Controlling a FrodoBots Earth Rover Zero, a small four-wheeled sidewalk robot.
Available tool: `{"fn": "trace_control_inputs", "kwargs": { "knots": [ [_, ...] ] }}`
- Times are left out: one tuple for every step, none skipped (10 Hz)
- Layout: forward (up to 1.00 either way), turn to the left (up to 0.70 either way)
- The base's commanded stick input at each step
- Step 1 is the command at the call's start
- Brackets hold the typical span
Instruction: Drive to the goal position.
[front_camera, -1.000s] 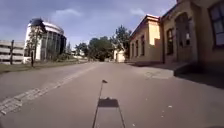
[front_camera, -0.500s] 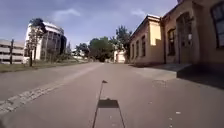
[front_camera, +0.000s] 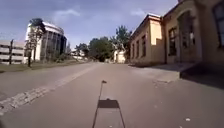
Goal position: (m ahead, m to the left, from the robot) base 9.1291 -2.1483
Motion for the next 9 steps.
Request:
{"fn": "trace_control_inputs", "kwargs": {
  "knots": [
    [0.45,0.0],
    [0.45,0.0],
    [0.45,0.0],
    [0.45,0.0],
    [0.45,0.0],
    [0.45,0.0],
    [0.45,0.0],
    [0.45,0.0],
    [0.45,0.0]
  ]
}}
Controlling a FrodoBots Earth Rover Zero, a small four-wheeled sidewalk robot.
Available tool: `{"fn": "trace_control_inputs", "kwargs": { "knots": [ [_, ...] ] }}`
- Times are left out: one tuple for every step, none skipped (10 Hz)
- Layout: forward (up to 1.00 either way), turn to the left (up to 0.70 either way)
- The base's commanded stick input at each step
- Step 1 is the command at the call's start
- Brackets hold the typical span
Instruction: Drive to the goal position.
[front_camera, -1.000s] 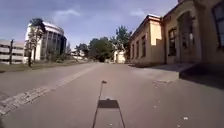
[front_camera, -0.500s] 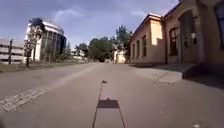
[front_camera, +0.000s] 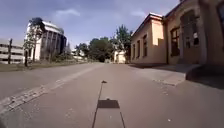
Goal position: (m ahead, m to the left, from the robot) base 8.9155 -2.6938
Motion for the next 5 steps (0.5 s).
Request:
{"fn": "trace_control_inputs", "kwargs": {
  "knots": [
    [0.45,0.0],
    [0.45,0.0],
    [0.45,0.0],
    [0.45,0.0],
    [0.45,0.0]
  ]
}}
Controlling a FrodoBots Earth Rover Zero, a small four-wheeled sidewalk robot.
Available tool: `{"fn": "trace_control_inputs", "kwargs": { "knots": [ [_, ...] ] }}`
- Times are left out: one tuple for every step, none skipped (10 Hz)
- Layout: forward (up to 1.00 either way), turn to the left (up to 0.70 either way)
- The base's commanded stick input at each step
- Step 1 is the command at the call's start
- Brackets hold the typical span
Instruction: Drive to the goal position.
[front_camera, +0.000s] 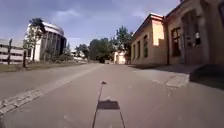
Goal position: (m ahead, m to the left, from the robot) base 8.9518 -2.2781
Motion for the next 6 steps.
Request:
{"fn": "trace_control_inputs", "kwargs": {
  "knots": [
    [0.45,0.0],
    [0.45,0.0],
    [0.45,0.0],
    [0.45,0.0],
    [0.45,0.0],
    [0.45,0.0]
  ]
}}
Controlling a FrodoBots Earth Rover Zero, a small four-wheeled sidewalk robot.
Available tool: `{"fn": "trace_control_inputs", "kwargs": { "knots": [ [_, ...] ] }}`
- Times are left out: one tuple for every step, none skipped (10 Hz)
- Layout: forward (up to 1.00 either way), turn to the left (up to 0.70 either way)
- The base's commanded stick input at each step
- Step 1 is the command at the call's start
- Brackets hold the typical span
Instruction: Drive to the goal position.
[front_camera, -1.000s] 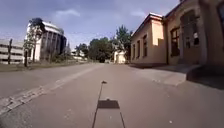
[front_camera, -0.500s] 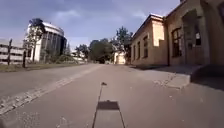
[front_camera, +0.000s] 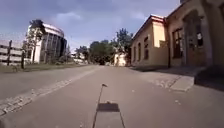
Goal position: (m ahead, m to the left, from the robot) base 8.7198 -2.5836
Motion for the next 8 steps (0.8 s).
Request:
{"fn": "trace_control_inputs", "kwargs": {
  "knots": [
    [0.45,0.0],
    [0.45,0.0],
    [0.45,0.0],
    [0.45,0.0],
    [0.45,0.0],
    [0.45,0.0],
    [0.45,0.0],
    [0.45,0.0]
  ]
}}
